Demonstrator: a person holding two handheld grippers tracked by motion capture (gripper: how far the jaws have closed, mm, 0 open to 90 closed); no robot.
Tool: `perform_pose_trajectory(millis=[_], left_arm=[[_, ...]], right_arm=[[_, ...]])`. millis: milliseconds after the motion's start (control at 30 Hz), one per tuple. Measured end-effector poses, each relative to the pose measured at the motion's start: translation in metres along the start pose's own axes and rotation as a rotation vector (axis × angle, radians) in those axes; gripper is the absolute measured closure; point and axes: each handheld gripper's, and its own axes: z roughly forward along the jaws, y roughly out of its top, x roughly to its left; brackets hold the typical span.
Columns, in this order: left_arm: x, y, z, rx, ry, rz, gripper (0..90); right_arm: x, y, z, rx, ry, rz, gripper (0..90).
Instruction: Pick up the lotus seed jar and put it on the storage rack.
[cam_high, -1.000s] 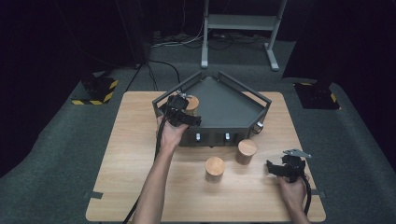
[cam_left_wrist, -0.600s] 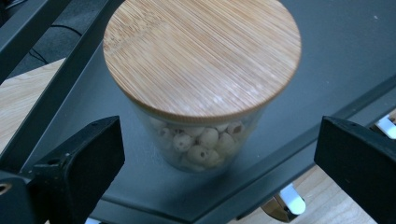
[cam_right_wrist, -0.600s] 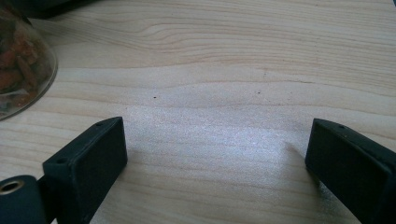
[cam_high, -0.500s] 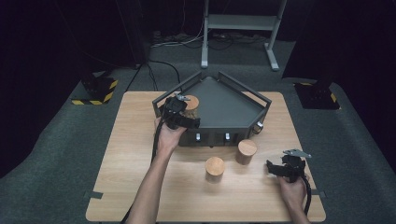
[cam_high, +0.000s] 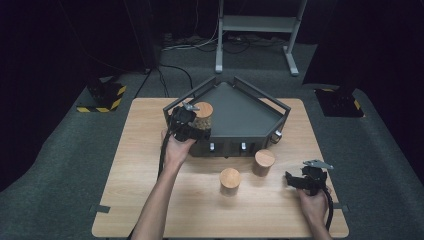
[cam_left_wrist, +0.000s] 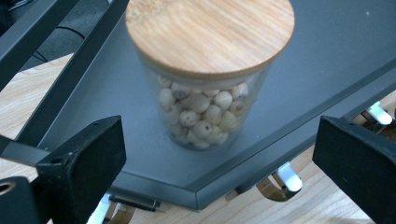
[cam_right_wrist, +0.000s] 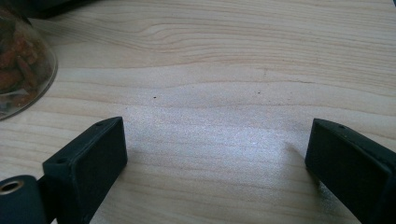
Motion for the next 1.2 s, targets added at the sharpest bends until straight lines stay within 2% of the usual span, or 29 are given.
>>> perform_pose_trajectory(millis=[200,400,967,1200], left_arm=[[0.001,-0.005,-0.005,-0.004,-0.003,0.006,2.9],[0.007,-0.013,-0.01,-0.015,-0.028,-0.021,3.0],[0.011,-0.034,-0.024,-0.027,-0.021,-0.043,3.3],[0.017,-0.045,-0.023,-0.031,-0.029,-0.071,3.4]], right_arm=[[0.0,0.0,0.0,0.0,0.0,0.0,4.6],[0.0,0.0,0.0,0.0,0.0,0.0,4.7],[0.0,0.0,0.0,-0.001,0.0,0.001,4.6],[0.0,0.0,0.0,0.0,0.0,0.001,4.6]])
